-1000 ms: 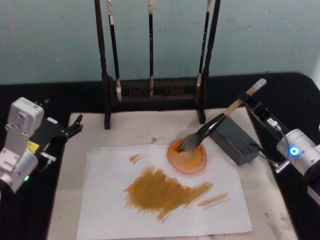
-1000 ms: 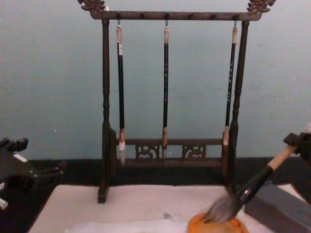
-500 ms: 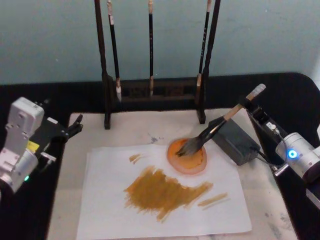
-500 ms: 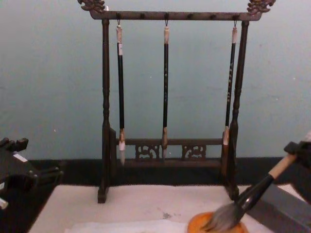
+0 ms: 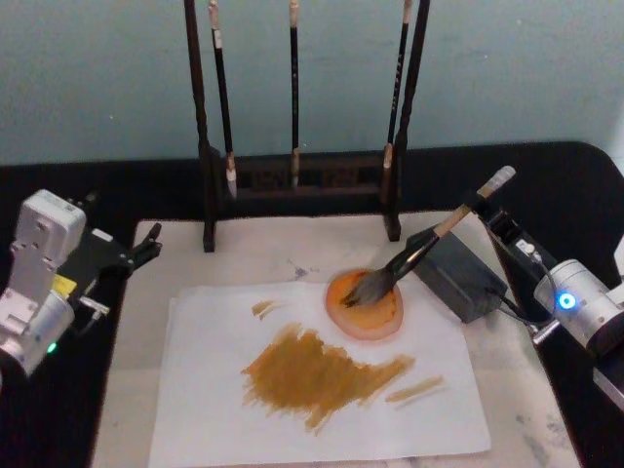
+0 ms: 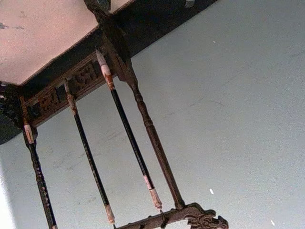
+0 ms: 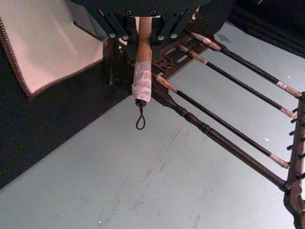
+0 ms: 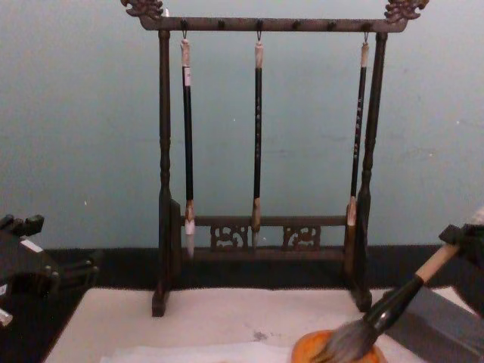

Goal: Pick up the brush from the inkstone, write on the paper, then place the brush back to its original position.

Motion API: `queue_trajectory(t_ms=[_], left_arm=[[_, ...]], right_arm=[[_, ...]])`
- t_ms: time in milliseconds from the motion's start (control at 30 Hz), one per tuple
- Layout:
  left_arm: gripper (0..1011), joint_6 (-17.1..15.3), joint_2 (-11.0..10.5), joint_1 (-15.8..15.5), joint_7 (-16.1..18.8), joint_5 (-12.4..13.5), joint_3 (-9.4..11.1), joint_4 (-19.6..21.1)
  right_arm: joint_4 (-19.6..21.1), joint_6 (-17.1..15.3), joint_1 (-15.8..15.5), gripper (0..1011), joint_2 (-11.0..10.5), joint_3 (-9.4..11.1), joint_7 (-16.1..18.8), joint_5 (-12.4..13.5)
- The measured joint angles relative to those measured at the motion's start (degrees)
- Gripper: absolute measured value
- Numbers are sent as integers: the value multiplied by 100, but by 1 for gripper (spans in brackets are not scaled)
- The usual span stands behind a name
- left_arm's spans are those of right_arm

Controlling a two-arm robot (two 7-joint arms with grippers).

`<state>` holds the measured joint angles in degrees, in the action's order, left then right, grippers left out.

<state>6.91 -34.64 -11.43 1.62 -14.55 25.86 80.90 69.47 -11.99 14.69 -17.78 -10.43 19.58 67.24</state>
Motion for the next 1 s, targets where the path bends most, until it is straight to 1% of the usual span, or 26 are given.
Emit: queue_trajectory(t_ms=[333,400,467,500,600,667,700,767,800,833,867,900,933,967,1000], left_arm=[[1010,0,0,0,0,0,0,0],[1010,0,0,0,0,0,0,0],[1010,0,0,0,0,0,0,0],[1010,0,0,0,0,0,0,0],[1010,0,0,0,0,0,0,0],[1010,0,0,0,0,0,0,0],[1010,0,0,0,0,0,0,0],[1010,0,0,0,0,0,0,0],[1010,0,0,0,0,0,0,0],[1010,0,0,0,0,0,0,0],[1010,0,0,0,0,0,0,0],[1010,0,0,0,0,0,0,0],[1010,0,0,0,0,0,0,0],[1010,0,0,0,0,0,0,0],[1010,0,0,0,0,0,0,0]], right_arm=[[4,-6,-6,168,11,18,4,-1],[6,-9,-7,186,12,22,5,-1],[7,-12,-8,261,14,25,6,-2],[7,-12,-8,278,14,25,6,-2],[8,-15,-10,394,16,28,6,-3],[10,-16,-11,425,17,28,7,-3],[11,-17,-11,493,17,29,7,-3],[12,-18,-12,535,18,30,7,-3],[12,-18,-13,596,19,31,7,-3],[13,-19,-13,596,19,31,7,-3],[13,-19,-14,626,19,32,6,-3],[14,-20,-14,696,20,33,7,-3],[14,-21,-14,696,20,33,7,-4],[14,-21,-14,737,20,34,6,-3],[14,-21,-14,755,20,34,7,-4]])
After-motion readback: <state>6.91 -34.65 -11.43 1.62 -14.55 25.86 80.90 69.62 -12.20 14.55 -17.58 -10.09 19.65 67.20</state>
